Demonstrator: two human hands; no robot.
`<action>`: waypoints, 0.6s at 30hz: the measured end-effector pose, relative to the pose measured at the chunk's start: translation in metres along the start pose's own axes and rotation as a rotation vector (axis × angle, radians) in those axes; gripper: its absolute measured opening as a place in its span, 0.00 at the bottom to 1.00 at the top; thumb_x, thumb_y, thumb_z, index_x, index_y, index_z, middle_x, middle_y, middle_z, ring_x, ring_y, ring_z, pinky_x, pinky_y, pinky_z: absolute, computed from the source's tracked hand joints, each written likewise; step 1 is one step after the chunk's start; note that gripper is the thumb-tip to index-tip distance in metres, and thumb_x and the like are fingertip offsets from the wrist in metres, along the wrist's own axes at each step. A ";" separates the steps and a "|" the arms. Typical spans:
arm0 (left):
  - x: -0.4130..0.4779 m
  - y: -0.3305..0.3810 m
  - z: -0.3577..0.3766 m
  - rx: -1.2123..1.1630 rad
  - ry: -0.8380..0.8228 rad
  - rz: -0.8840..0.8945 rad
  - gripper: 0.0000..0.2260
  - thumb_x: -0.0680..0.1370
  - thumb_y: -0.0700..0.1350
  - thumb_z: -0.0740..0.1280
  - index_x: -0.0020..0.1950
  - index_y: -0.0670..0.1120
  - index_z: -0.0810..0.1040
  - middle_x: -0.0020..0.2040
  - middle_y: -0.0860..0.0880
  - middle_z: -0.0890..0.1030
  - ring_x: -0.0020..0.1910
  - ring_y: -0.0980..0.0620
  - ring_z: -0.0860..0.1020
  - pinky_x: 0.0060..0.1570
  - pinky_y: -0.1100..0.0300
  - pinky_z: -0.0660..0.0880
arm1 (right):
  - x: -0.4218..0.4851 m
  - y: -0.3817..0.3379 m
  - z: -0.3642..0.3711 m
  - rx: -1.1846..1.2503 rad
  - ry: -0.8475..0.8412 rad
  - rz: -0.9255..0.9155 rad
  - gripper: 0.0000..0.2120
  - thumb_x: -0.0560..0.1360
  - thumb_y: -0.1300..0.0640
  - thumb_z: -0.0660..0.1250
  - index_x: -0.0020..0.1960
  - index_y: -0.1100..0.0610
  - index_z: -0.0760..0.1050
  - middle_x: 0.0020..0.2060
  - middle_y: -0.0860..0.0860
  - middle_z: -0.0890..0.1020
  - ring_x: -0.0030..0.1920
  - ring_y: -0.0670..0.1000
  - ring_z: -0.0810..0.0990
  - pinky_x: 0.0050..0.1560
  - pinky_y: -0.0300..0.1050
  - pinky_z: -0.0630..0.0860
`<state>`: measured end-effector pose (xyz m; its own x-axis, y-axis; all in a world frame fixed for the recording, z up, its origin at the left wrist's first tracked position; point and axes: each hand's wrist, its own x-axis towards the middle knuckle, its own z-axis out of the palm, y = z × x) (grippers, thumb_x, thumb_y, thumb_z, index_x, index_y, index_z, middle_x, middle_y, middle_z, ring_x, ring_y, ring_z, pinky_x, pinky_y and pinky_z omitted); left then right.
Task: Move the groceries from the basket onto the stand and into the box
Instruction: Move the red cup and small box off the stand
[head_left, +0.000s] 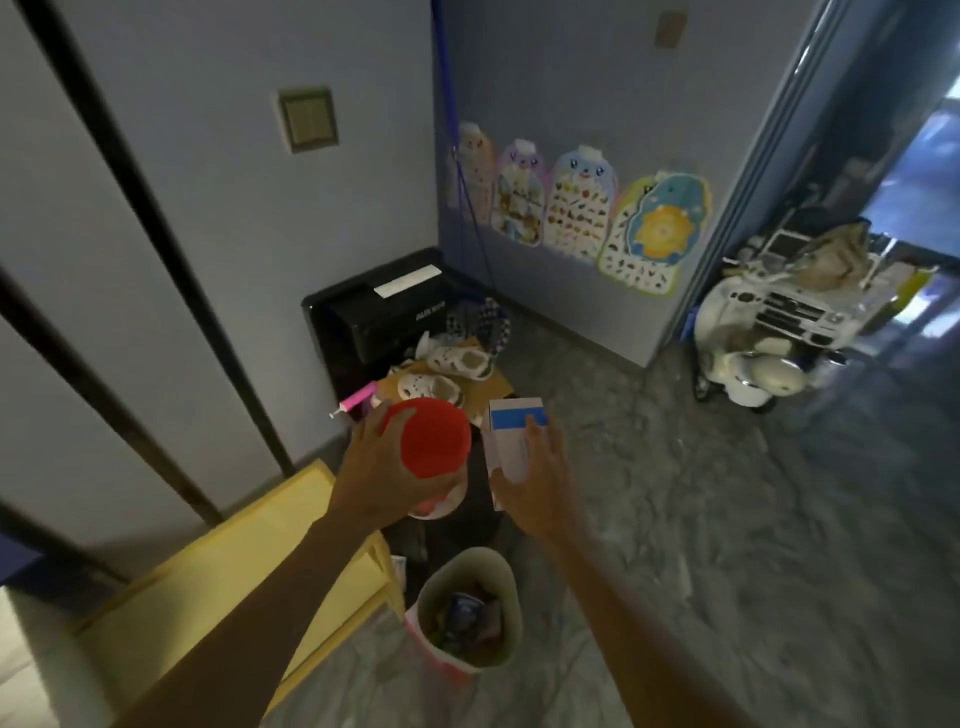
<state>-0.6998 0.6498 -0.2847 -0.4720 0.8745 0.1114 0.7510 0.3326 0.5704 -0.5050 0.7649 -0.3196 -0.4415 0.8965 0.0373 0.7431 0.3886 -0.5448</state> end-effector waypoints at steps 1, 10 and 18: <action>-0.002 0.003 0.013 0.001 -0.021 0.010 0.53 0.62 0.76 0.75 0.80 0.56 0.59 0.79 0.53 0.60 0.76 0.46 0.63 0.69 0.46 0.72 | -0.004 0.013 0.004 0.007 -0.001 0.014 0.46 0.79 0.41 0.71 0.86 0.52 0.50 0.84 0.56 0.53 0.80 0.60 0.64 0.72 0.58 0.73; -0.008 -0.066 0.165 0.014 -0.206 -0.082 0.56 0.59 0.82 0.69 0.79 0.57 0.60 0.79 0.53 0.59 0.77 0.46 0.63 0.70 0.45 0.72 | -0.042 0.128 0.135 0.024 -0.070 0.272 0.45 0.79 0.39 0.70 0.86 0.50 0.51 0.86 0.55 0.51 0.82 0.58 0.62 0.72 0.56 0.76; -0.033 -0.223 0.379 0.081 -0.268 -0.162 0.58 0.58 0.86 0.64 0.81 0.60 0.53 0.80 0.54 0.59 0.75 0.48 0.67 0.67 0.47 0.76 | -0.054 0.242 0.358 0.036 -0.250 0.416 0.45 0.78 0.27 0.61 0.86 0.43 0.45 0.86 0.54 0.48 0.82 0.58 0.62 0.73 0.58 0.75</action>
<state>-0.6769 0.6801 -0.7244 -0.4580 0.8663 -0.1996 0.7153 0.4924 0.4958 -0.4810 0.7343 -0.7534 -0.2215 0.8939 -0.3897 0.8664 -0.0030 -0.4993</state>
